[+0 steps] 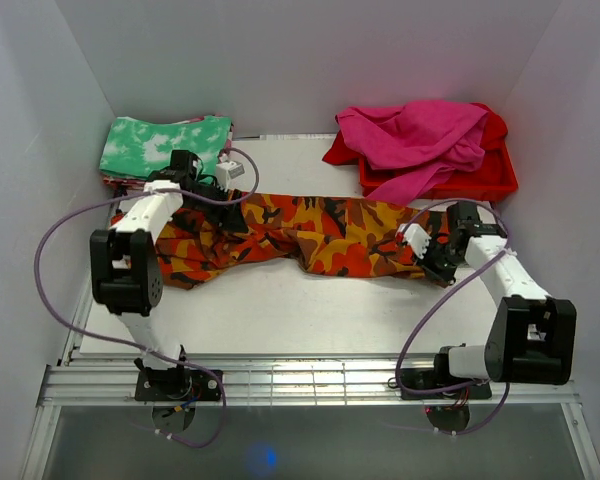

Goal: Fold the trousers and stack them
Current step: Flatten the trousers out

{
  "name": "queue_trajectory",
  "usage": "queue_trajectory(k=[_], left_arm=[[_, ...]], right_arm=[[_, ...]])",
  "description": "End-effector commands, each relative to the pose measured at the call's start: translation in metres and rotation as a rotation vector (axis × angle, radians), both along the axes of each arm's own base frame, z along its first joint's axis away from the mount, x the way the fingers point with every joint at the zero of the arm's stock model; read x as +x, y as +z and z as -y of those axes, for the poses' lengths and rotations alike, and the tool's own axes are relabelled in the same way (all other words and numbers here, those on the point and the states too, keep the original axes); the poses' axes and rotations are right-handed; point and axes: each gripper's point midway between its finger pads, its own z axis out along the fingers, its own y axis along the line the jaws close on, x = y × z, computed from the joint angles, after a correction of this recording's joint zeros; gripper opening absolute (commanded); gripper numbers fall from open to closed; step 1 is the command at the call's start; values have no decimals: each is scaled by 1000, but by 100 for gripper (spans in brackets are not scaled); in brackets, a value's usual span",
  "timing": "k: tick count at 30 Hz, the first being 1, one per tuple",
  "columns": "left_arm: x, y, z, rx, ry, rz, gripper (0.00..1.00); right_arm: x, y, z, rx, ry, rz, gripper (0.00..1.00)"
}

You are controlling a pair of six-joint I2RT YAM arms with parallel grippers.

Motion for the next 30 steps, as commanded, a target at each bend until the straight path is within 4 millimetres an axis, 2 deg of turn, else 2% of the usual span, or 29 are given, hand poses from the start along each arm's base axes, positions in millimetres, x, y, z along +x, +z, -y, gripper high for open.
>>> queue_trajectory(k=[1, 2, 3, 4, 5, 6, 7, 8, 9, 10, 11, 12, 13, 14, 15, 16, 17, 18, 19, 20, 21, 25, 26, 27, 29, 30], left_arm=[[-3, 63, -18, 93, -56, 346, 73], [-13, 54, -23, 131, -77, 374, 73], [-15, 75, -26, 147, -88, 489, 73], [-20, 77, -27, 162, -110, 533, 73], [-34, 65, -28, 173, -138, 541, 73], [-41, 79, -29, 188, -197, 655, 73], [-48, 77, -28, 194, -233, 689, 72], [-61, 64, -25, 196, -277, 691, 72], [-67, 68, -24, 227, -330, 763, 72], [-71, 63, -21, 245, -361, 783, 72], [-78, 59, -11, 255, -417, 806, 71], [-81, 46, -10, 300, -459, 828, 71], [-83, 47, -6, 319, -487, 869, 71], [-91, 44, 8, 324, -550, 904, 71], [-94, 37, 14, 336, -582, 940, 71], [-94, 38, 16, 375, -614, 994, 71], [-102, 37, 32, 368, -674, 1034, 71], [-100, 40, 40, 373, -688, 1088, 71], [-102, 34, 43, 391, -712, 1103, 71], [-107, 29, 56, 381, -753, 1118, 71], [-105, 29, 62, 385, -762, 1143, 70], [-97, 15, 85, 383, -801, 1138, 70], [-94, 17, 92, 380, -806, 1141, 70], [-92, 3, 95, 390, -827, 1097, 70], [-88, -3, 101, 394, -846, 1074, 65], [-92, -16, 101, 391, -879, 1025, 62]], right_arm=[[5, 72, -29, 160, 27, 76, 8], [-4, 82, -35, 192, 36, 56, 8], [-7, 94, -37, 205, 43, 82, 8], [-6, 105, -39, 214, 50, 107, 8], [-8, 112, -42, 231, 48, 120, 8], [-14, 119, -42, 233, 51, 133, 8], [-14, 125, -43, 237, 54, 148, 8], [-15, 131, -43, 239, 51, 168, 8], [-16, 134, -43, 237, 48, 175, 8], [-16, 138, -43, 237, 42, 187, 8], [-14, 146, -42, 239, 28, 206, 8], [-14, 152, -42, 243, 22, 224, 8], [-12, 159, -43, 252, 15, 243, 8], [-9, 175, -43, 265, 7, 288, 8], [-8, 183, -43, 278, -10, 303, 8], [-7, 192, -44, 287, -16, 324, 8], [-5, 209, -45, 301, -18, 368, 8], [-5, 216, -46, 315, -30, 380, 8], [-5, 222, -47, 324, -34, 390, 8], [-5, 227, -49, 334, -37, 400, 8], [-6, 233, -49, 341, -41, 409, 8], [-6, 231, -48, 336, -53, 400, 8], [-6, 231, -46, 327, -58, 406, 8], [-6, 230, -46, 324, -60, 405, 8], [-5, 233, -44, 317, -70, 415, 8], [-4, 235, -43, 315, -75, 421, 8]])
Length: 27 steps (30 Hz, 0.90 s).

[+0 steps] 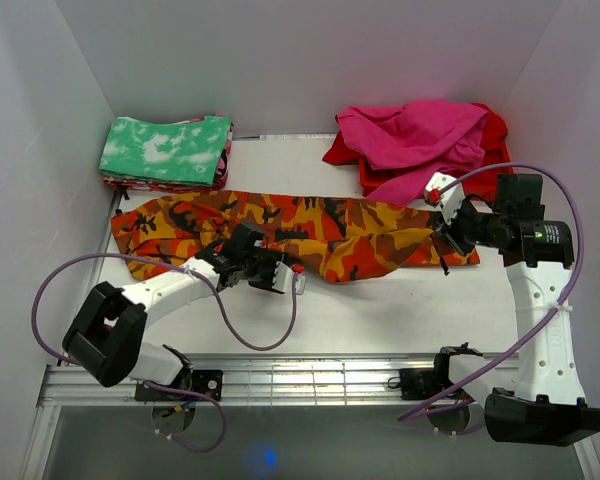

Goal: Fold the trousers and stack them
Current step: Flatten the trousers out

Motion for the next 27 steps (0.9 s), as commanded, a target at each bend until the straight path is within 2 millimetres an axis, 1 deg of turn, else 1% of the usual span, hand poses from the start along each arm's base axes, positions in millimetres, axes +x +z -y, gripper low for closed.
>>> queue_trajectory(k=[1, 2, 3, 5, 6, 8, 9, 10, 11, 12, 13, 14, 15, 16, 17, 18, 19, 20, 21, 22, 23, 24, 25, 27], left_arm=[[10, 4, 11, 14, -27, 18, 55], [2, -3, 10, 33, -45, -11, 52], [-2, -6, 9, 39, -68, -13, 49], [-6, -13, 7, 58, -77, -9, 46], [-6, -21, 0, 86, -57, -9, 46], [-3, -33, -6, 128, -27, -17, 44], [1, -35, -8, 145, -5, -15, 42], [6, -38, -16, 176, 46, -11, 39], [5, -46, -22, 213, 66, -33, 28], [5, -46, -26, 232, 81, -40, 20], [5, -42, -26, 230, 99, -53, 13], [-5, -36, -31, 233, 93, -77, 6], [-12, -27, -30, 214, 76, -90, 0], [-20, -15, -28, 181, 50, -104, 0], [-39, 9, -22, 99, -8, -118, 0], [-46, 22, -19, 53, -26, -114, 0], [-53, 35, -16, 10, -39, -108, 0], [-61, 44, -16, -24, -38, -125, 0], [-65, 58, -18, -52, -38, -101, 0], [-68, 62, -20, -61, -28, -104, 0], [-68, 67, -24, -74, -5, -106, 0], [-71, 75, -24, -115, 7, -117, 0], [-68, 79, -29, -138, 30, -126, 0], [-66, 88, -26, -203, 58, -151, 0]], right_arm=[[2, 17, 1, 15, -28, 32, 8], [3, 18, 2, 13, -39, 32, 8], [4, 21, 3, 14, -43, 40, 8], [6, 26, 2, 21, -48, 47, 8], [6, 28, 2, 27, -52, 47, 8], [7, 32, 1, 32, -55, 53, 8], [7, 32, 1, 33, -57, 53, 8], [8, 31, 2, 30, -61, 50, 8], [9, 29, 4, 20, -68, 48, 8], [9, 26, 6, 12, -71, 44, 8], [11, 23, 7, 2, -75, 47, 8], [13, 18, 11, -16, -87, 43, 8], [13, 1, 14, -30, -92, 10, 8], [14, -8, 17, -52, -90, 1, 8], [17, -18, 23, -85, -107, -4, 8], [14, -43, 28, -113, -110, -59, 8], [14, -55, 31, -134, -115, -75, 8], [18, -66, 40, -182, -122, -76, 8], [18, -78, 45, -205, -126, -89, 8], [10, -104, 49, -229, -126, -142, 8], [9, -116, 58, -266, -125, -157, 8], [10, -126, 62, -281, -128, -164, 8], [1, -145, 66, -295, -126, -212, 8], [-7, -165, 73, -334, -109, -257, 8]])
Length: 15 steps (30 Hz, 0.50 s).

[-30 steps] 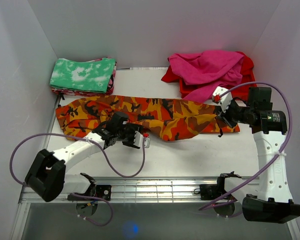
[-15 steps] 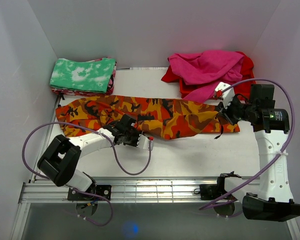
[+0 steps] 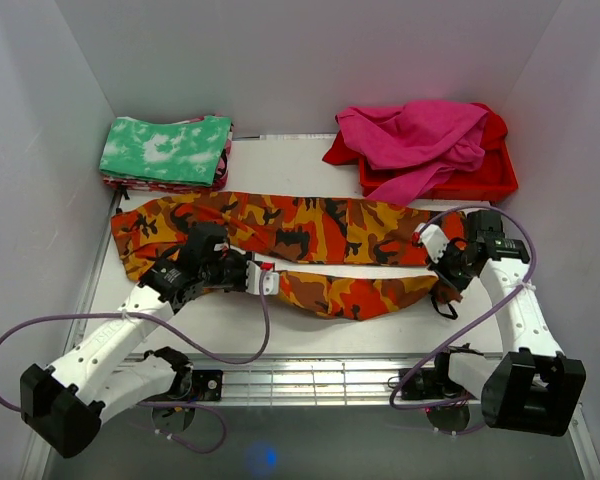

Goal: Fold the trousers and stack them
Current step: Flatten the trousers out

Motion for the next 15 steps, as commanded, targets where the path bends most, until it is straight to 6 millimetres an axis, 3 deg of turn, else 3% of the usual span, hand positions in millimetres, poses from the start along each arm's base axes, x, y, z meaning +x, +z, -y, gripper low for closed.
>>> queue_trajectory(k=[1, 3, 4, 5, 7, 8, 9, 10, 11, 13, 15], left_arm=[[-5, 4, 1, -102, 47, -151, 0], [12, 15, 7, -196, 114, -207, 0], [24, 7, 10, -210, 154, -267, 0], [48, 13, 5, -259, 220, -267, 0], [79, 23, 8, -332, 326, -343, 0], [102, 7, 6, -338, 386, -398, 0], [122, 17, 8, -369, 418, -400, 0], [135, 14, 7, -396, 478, -454, 0], [148, -4, 9, -388, 506, -513, 0], [168, -3, 15, -413, 525, -538, 0], [181, -25, 19, -412, 569, -604, 0]], right_arm=[[-4, -27, 21, -100, 27, -15, 8], [-19, -42, 27, -134, 50, -65, 8], [-26, -48, 29, -147, 60, -86, 8], [-40, -57, 32, -163, 69, -117, 8], [-58, -63, 32, -172, 115, -165, 8], [-65, -64, 31, -175, 126, -165, 8], [-70, -63, 31, -178, 146, -171, 8], [-74, -63, 30, -176, 151, -177, 8], [-80, -61, 29, -170, 159, -185, 8], [-84, -58, 26, -162, 174, -181, 8], [-88, -54, 23, -147, 181, -187, 8]])
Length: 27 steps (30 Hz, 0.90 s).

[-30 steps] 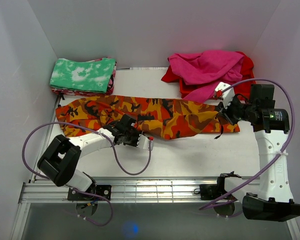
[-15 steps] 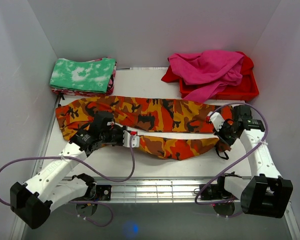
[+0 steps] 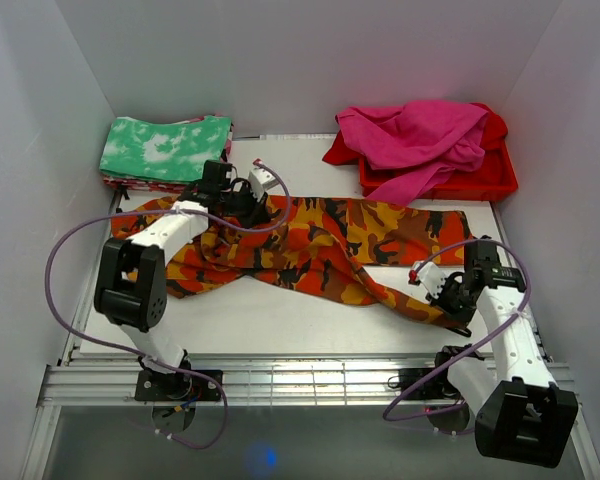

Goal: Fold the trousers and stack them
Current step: Flatten the trousers out

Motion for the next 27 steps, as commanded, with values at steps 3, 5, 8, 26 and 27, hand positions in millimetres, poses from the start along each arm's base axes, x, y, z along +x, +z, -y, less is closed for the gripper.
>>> queue_trajectory(k=[3, 5, 8, 26, 27], left_arm=[[27, -11, 17, -90, 75, -119, 0], [28, -18, 15, -67, 97, -156, 12], [23, -12, 5, -9, 106, -177, 47], [-117, -10, -221, 336, 356, -290, 92], [-122, -17, -228, 363, 368, -285, 91]], right_arm=[[-13, 13, -8, 30, 102, -25, 8], [-5, 23, -11, 54, 88, -2, 8], [10, 36, -16, 91, 58, 12, 8], [74, 33, -8, 148, -104, -88, 8], [76, 32, -7, 147, -108, -88, 8]])
